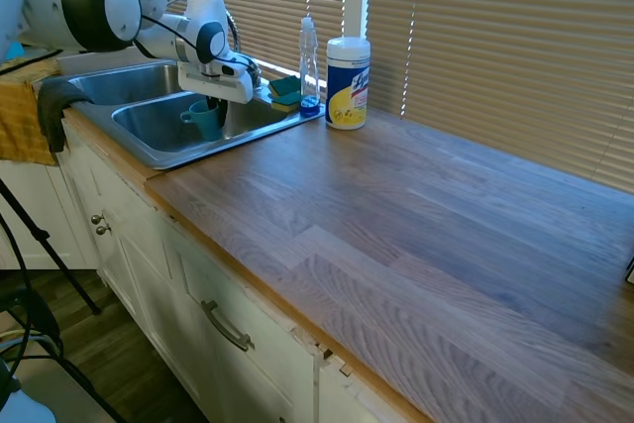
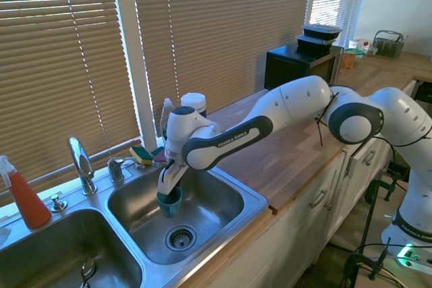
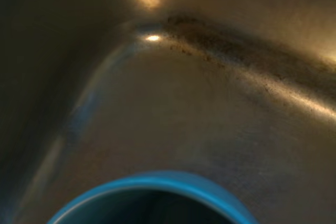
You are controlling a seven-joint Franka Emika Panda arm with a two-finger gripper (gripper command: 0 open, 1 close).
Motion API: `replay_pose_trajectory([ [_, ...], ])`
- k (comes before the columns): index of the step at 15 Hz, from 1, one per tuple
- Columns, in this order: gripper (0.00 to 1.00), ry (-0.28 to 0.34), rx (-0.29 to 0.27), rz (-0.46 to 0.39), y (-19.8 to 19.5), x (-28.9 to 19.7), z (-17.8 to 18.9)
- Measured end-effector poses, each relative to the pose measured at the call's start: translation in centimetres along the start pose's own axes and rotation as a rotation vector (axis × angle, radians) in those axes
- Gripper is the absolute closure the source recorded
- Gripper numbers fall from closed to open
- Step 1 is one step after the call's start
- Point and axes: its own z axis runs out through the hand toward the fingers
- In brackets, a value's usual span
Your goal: Put the mug in the sink
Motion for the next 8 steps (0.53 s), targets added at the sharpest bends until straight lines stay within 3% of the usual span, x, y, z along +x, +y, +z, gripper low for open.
replay_pose_trajectory([
  [8,1.00,-0.064,-0.096,0.011,0.4,2.0,6.8],
])
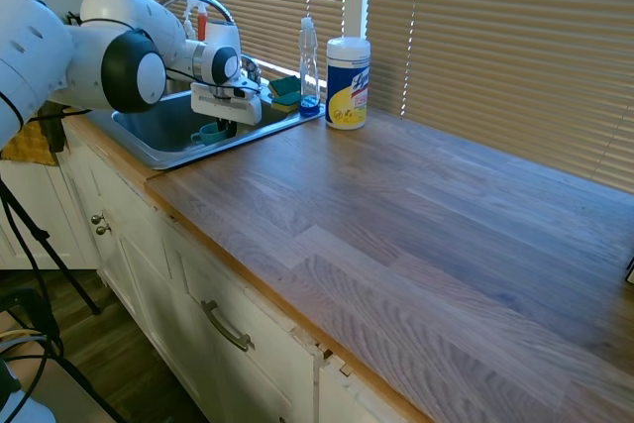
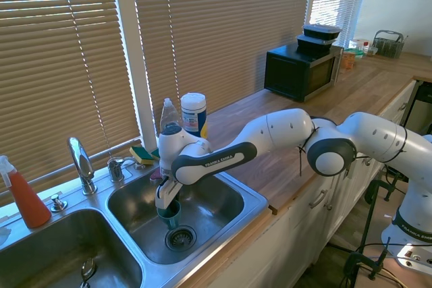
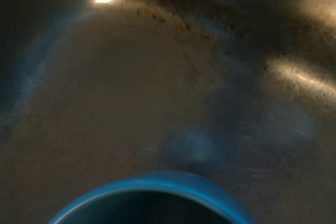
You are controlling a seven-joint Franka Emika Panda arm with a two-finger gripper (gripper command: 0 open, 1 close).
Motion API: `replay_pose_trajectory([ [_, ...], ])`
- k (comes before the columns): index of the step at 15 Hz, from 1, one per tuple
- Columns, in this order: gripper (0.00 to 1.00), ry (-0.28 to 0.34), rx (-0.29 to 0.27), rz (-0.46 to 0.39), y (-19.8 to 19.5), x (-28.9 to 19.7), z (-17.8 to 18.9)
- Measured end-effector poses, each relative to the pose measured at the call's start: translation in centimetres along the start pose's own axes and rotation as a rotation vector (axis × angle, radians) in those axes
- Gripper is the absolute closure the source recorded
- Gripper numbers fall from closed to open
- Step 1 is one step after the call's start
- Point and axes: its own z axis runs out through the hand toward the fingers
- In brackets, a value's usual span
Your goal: Put the mug in the sink
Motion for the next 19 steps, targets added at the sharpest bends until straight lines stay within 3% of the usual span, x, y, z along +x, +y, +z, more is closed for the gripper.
replay_pose_trajectory([
  [1,0.00,-0.006,-0.006,0.001,0.0,0.1,0.4],
  [9,0.00,-0.010,-0.010,0.004,-0.2,0.5,1.1],
  [15,0.00,0.026,0.017,0.019,-0.4,1.4,-0.8],
  [19,0.00,0.067,0.040,0.049,-0.9,1.8,-4.0],
])
